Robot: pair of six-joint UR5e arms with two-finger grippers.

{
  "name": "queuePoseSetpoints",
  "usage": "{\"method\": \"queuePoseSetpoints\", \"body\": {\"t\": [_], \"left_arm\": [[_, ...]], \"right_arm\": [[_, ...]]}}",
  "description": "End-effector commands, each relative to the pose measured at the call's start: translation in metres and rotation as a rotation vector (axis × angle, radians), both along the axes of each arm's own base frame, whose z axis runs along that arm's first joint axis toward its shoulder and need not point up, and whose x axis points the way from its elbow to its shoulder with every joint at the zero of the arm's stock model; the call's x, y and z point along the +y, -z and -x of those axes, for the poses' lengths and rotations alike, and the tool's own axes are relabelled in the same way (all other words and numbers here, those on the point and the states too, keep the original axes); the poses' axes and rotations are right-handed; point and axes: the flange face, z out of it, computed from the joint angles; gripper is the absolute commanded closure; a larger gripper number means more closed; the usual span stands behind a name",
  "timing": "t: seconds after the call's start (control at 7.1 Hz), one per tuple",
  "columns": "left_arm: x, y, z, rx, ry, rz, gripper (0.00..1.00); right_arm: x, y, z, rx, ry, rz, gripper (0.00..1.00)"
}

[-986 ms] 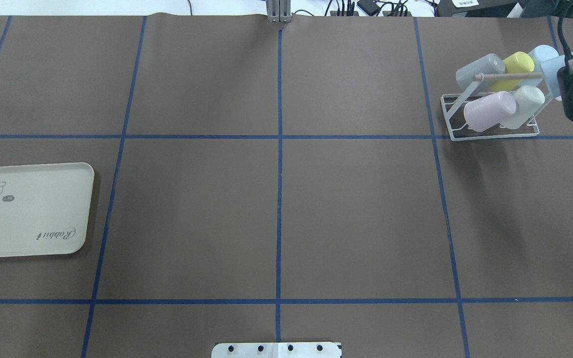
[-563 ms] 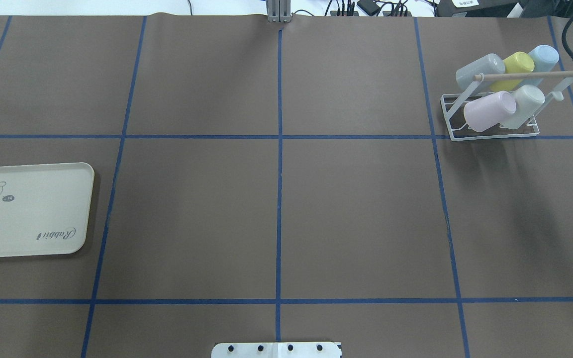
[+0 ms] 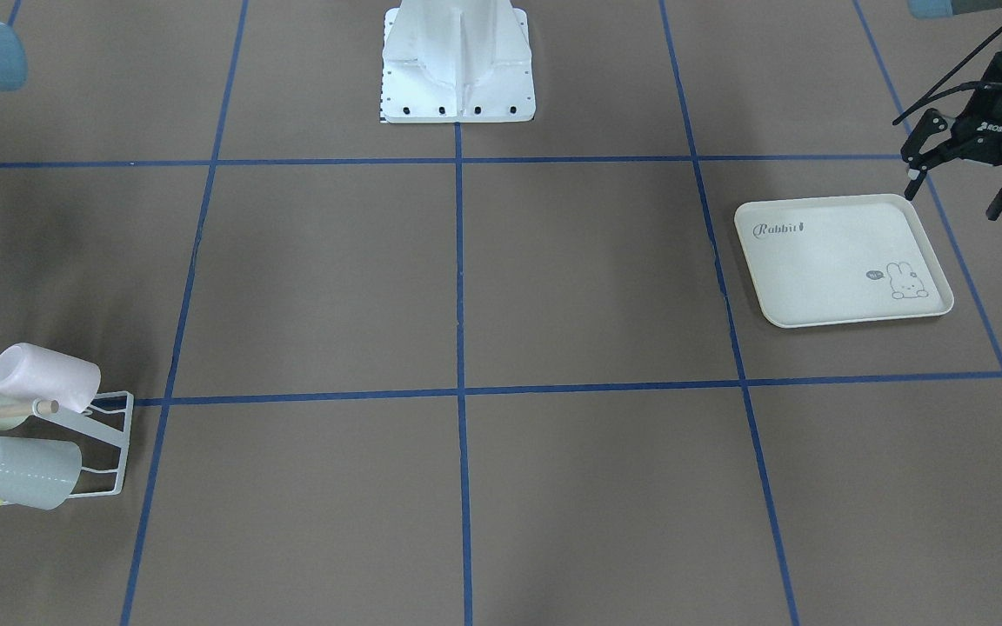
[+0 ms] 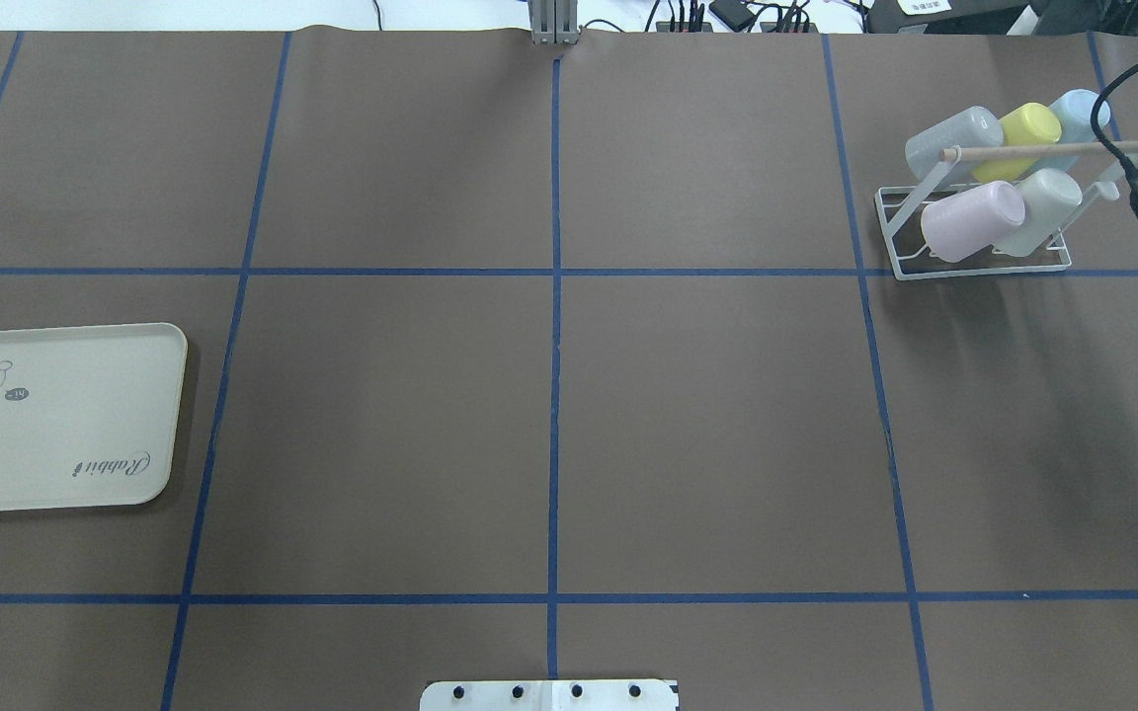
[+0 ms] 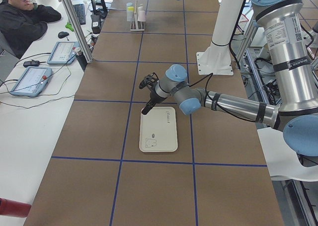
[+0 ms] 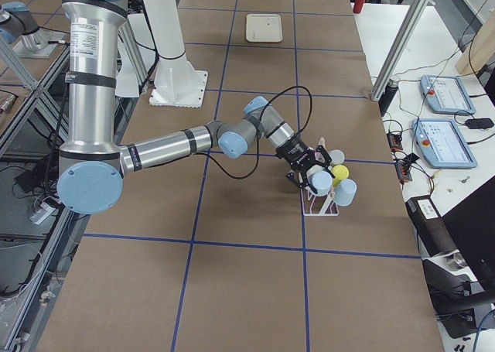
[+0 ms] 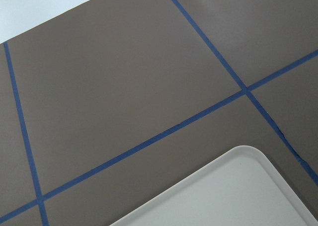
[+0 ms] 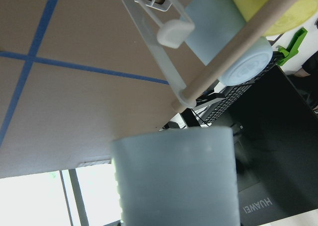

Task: Transfer IKEA cup to right arm and place on rack

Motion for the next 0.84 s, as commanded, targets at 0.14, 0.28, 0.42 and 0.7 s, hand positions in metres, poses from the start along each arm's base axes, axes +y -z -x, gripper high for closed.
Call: {"method": "queuePoseSetpoints", "body": {"t": [0.14, 0.28, 0.42, 0.7], "left_arm": [[-0.001, 0.001, -0.001, 0.002, 0.000, 0.000, 0.00], [-0.001, -0.001, -0.001, -0.001, -0.001, 0.001, 0.00], [0.000, 0.000, -0.001, 0.001, 0.000, 0.001, 0.00], [-0.001, -0.001, -0.001, 0.001, 0.001, 0.003, 0.00]], "right_arm": [[0.005, -0.008, 0.025, 0.080, 0.000, -0.029, 1.00], [0.006, -0.009, 0.028, 0.088, 0.002, -0.032, 1.00], [0.008, -0.010, 0.033, 0.099, 0.005, -0.037, 1.00], [0.011, -0.014, 0.041, 0.125, 0.018, -0.024, 1.00]]}}
